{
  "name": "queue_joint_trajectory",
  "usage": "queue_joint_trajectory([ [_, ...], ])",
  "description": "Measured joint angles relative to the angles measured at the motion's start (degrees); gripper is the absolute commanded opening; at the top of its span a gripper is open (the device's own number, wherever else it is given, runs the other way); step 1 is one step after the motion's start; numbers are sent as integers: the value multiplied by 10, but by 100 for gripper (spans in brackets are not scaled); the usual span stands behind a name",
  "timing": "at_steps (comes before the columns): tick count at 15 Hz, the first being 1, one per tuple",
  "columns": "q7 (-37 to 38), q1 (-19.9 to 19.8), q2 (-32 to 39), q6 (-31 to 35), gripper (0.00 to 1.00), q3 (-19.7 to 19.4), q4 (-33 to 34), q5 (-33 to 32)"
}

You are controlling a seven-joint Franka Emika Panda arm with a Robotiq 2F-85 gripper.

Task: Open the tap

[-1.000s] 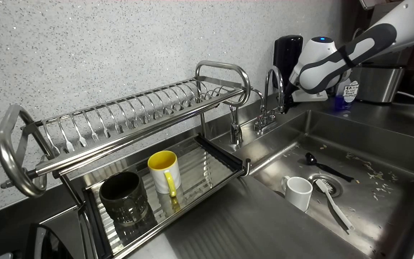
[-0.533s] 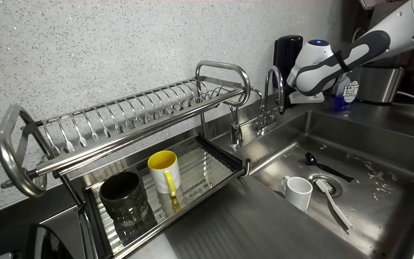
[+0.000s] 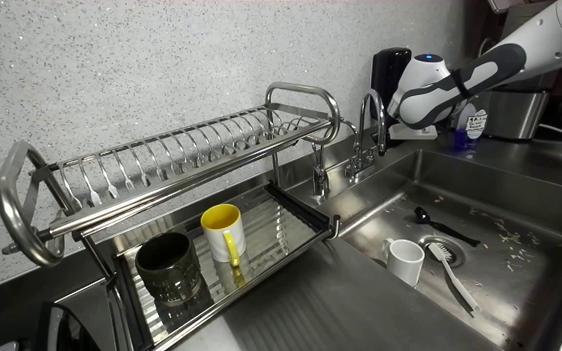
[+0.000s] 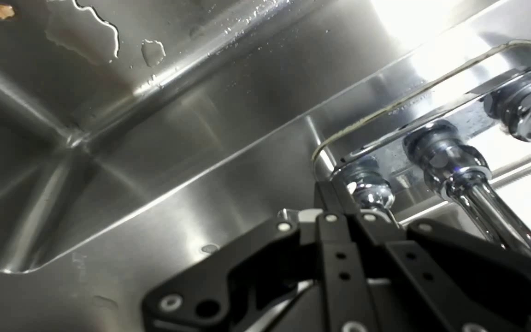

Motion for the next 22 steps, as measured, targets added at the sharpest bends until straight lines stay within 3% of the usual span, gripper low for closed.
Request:
queue_joint_trajectory([
  [12,67,4,36,-6,0,-20,50,0],
  [22,75,8,46,-6,0,-30,63,0],
])
